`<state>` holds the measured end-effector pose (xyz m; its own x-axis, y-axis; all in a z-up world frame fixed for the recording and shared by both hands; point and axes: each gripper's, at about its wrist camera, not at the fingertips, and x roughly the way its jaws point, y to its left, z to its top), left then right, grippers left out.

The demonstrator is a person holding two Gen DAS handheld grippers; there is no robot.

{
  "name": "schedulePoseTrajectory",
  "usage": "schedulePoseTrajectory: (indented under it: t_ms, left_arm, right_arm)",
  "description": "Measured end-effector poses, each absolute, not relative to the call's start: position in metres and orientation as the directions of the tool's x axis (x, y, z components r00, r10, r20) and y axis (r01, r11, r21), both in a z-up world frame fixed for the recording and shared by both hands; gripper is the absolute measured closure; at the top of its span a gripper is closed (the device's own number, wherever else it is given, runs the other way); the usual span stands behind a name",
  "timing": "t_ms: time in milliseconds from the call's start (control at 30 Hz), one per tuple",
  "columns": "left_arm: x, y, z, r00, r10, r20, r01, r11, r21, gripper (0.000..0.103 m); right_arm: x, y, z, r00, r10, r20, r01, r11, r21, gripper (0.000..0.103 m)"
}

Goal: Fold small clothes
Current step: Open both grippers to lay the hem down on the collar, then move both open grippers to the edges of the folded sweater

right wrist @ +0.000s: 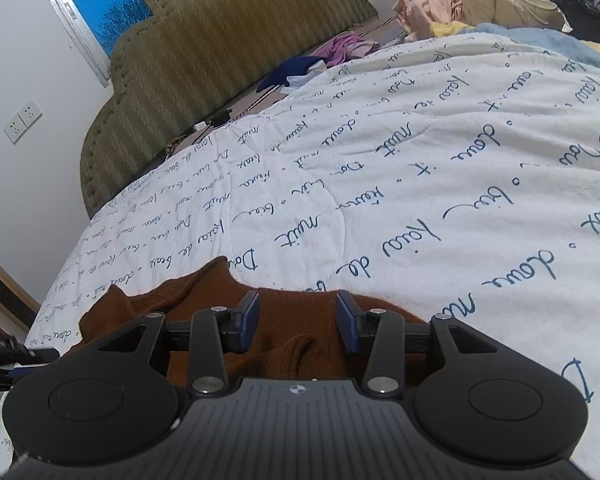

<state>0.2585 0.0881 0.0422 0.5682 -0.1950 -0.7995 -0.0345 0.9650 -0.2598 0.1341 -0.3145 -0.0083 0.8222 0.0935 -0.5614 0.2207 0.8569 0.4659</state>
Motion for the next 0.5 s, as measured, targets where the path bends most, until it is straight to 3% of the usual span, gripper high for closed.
schedulePoseTrajectory:
  t_ms: [133,267,367,500]
  left_arm:
    - [0.248,0.092,0.055,0.610,-0.171,-0.773,-0.006,0.975,-0.220,0.034]
    - [0.219,0.090,0.069,0.673,-0.079,-0.735,0.072,0.997,-0.041,0.034]
    - [0.193,0.092,0.075,0.704,-0.080,-0.706,0.169,0.984,0.057,0.034]
    - [0.166,0.083,0.072,0.671,-0.187,-0.718,0.389,0.913,0.126,0.034]
  right_arm:
    - [0.121,-0.312,0.007,0.851,0.106,-0.514,0.180,0.861,0.475,0.055]
    - [0.101,-0.288,0.034,0.850,0.179,-0.495,-0.001,0.941,0.338,0.042]
    - [0.087,-0.266,0.039,0.775,0.292,-0.560,-0.180,0.952,0.247,0.037]
    - [0.080,-0.241,0.024,0.643,0.349,-0.681,-0.309,0.933,0.186,0.037]
